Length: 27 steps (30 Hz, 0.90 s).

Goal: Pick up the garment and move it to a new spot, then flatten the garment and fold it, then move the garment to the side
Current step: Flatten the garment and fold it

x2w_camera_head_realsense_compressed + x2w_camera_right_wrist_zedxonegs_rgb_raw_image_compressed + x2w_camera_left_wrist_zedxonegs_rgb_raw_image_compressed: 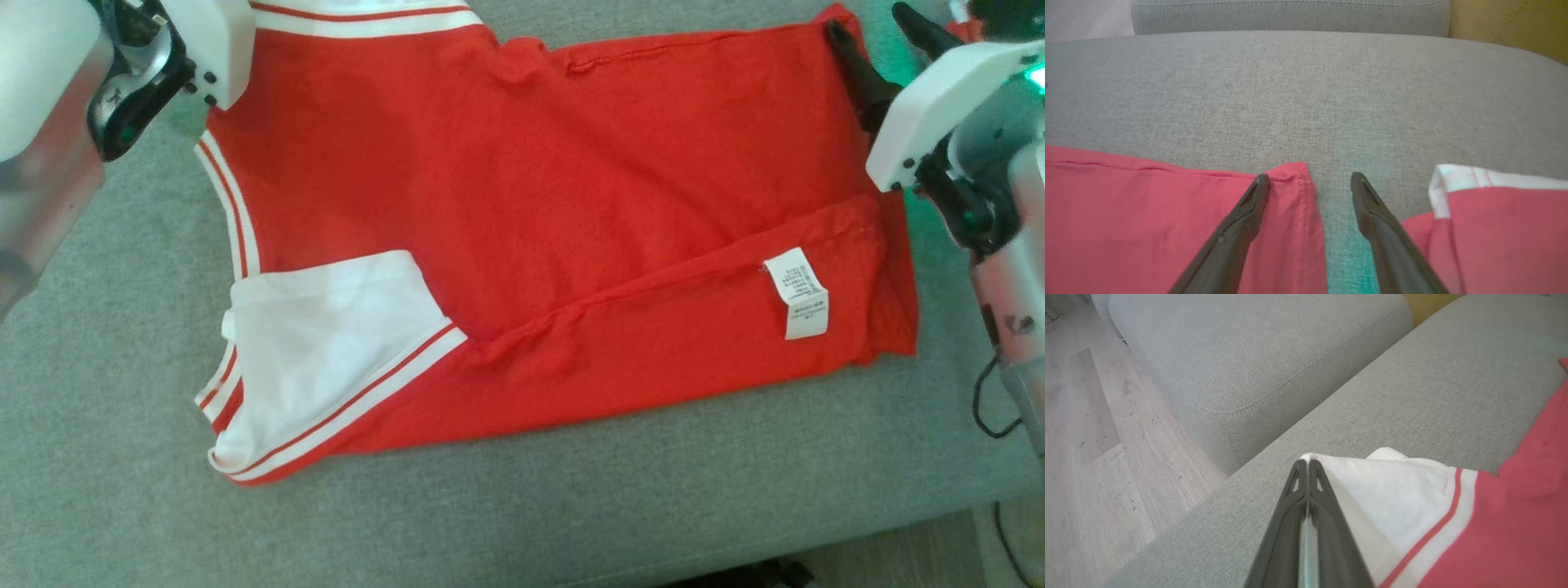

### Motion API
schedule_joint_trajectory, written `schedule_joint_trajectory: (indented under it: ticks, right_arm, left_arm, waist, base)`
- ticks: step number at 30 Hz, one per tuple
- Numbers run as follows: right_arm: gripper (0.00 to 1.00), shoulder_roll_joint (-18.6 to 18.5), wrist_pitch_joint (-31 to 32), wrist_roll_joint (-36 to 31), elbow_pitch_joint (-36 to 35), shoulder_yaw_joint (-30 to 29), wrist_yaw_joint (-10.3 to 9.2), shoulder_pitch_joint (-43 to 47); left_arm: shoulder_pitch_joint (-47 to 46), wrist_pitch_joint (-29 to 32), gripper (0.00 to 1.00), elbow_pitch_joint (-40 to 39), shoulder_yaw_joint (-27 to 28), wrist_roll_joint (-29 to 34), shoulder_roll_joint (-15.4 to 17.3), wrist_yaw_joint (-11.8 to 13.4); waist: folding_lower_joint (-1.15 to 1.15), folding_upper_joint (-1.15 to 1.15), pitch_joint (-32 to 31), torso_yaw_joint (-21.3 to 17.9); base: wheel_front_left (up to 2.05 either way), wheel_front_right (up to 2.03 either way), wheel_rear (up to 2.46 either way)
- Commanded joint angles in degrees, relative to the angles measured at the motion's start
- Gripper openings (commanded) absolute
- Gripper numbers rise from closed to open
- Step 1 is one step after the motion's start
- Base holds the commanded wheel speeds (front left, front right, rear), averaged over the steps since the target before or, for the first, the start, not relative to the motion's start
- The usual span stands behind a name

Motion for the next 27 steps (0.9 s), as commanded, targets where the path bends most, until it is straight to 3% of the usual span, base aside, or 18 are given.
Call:
schedule_joint_trajectory:
  ticks: [1, 6, 8, 9, 11, 14, 21, 27]
  right_arm:
    - [1.00, -0.57, 0.13, 0.05, 0.31, 1.47, -0.05, -1.25]
    - [0.98, -0.50, -0.09, 0.94, 3.34, 3.73, -0.05, -3.10]
    - [0.76, -0.61, -0.65, 1.43, 4.39, 4.62, -0.05, -3.74]
    - [0.52, -0.73, -0.96, 1.60, 4.85, 5.14, -0.05, -4.02]
    - [0.38, -1.02, -1.75, 1.93, 5.74, 5.94, -0.05, -4.57]
    - [0.00, -1.36, -2.45, 2.42, 7.06, 7.02, -0.05, -5.19]
    - [0.00, -2.24, -3.21, 3.96, 8.66, 9.06, -0.05, -6.65]
    - [0.00, -2.34, -9.37, 4.47, 9.57, 6.44, -0.05, -9.88]
  left_arm:
    - [-3.88, -0.86, 0.00, -0.73, 1.59, -0.46, 1.56, 0.10]
    - [-4.09, -0.98, 0.00, -0.66, 1.29, -0.54, 1.56, 0.10]
    - [-4.12, -1.04, 0.00, -0.57, 1.20, -0.61, 1.49, 0.10]
    - [-4.10, -1.11, 0.00, -0.51, 1.17, -0.63, 1.46, 0.10]
    - [-4.02, -1.24, 0.00, -0.38, 1.11, -0.64, 1.42, 0.10]
    - [-3.86, -1.33, 0.00, -0.26, 1.06, -0.63, 1.42, 0.10]
    - [-3.74, -2.07, 0.00, 0.28, 1.00, -0.44, 1.52, 0.10]
    - [-5.86, -9.05, 0.00, 2.98, 1.07, 2.40, 1.56, 0.10]
  waist:
    - [-0.01, 0.00, 0.42, 0.36]
    - [-0.01, 0.00, 0.76, 0.64]
    - [-0.01, 0.00, 0.82, 0.74]
    - [-0.01, 0.00, 0.82, 0.77]
    - [-0.01, 0.00, 0.76, 0.85]
    - [-0.01, 0.00, 0.62, 0.99]
    - [-0.01, 0.00, 0.50, 1.38]
    - [-0.01, 0.00, 0.51, 1.79]
  base:
    - [0.00, 0.00, 0.00]
    - [0.00, 0.00, 0.00]
    - [0.00, 0.00, 0.00]
    - [0.00, 0.00, 0.00]
    - [0.00, 0.00, 0.00]
    - [0.00, 0.00, 0.00]
    - [0.00, 0.00, 0.00]
    - [0.00, 0.00, 0.00]
